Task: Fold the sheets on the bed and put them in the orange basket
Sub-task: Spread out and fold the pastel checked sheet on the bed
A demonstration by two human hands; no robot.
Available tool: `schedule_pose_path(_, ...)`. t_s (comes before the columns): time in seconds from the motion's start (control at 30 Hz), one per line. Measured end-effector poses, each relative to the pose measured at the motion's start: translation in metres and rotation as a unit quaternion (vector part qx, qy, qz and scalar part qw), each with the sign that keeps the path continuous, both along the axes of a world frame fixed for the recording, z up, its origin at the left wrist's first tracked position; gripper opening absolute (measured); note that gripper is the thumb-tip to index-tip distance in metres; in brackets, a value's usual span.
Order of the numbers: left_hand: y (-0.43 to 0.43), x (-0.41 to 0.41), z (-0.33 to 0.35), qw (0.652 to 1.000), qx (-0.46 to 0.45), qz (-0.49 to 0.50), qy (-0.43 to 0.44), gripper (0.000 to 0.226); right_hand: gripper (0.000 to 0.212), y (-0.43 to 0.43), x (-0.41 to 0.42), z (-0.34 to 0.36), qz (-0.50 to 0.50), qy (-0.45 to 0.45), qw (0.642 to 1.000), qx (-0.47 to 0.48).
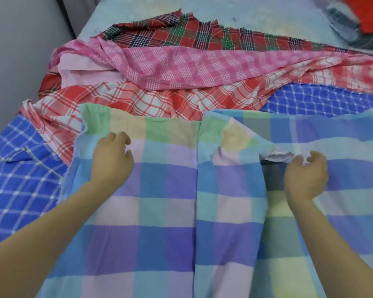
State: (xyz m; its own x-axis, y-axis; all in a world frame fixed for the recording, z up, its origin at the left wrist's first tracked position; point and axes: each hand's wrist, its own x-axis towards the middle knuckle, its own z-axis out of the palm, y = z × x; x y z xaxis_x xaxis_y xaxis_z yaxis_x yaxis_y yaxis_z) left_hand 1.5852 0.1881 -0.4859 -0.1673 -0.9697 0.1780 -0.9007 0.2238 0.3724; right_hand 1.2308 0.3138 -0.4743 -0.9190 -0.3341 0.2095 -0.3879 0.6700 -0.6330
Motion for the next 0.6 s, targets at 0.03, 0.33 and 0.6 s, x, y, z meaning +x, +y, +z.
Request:
schedule_pose_path(0.03, 0.011, -0.008, -0.002, 1.000, 0.004, -0.025, 0.018, 0.017, 0.049, 0.002, -0.014, -0.008, 0.005, -0.082, 0.996, 0.025)
schedule_pose_path(0.33, 0.060, -0.049, 0.004, 0.981, 0.077, -0.123, 0.128, 0.017, 0.018, -0.035, -0.059, 0.001, 0.175, -0.136, 0.969, 0.107)
schedule_pose_path(0.6, 0.024, -0.025, 0.072, 0.934, 0.084, 0.091, 0.334, 0.018, 0.031, -0.132, 0.078, 0.161, 0.483, 0.003, 0.873, -0.070)
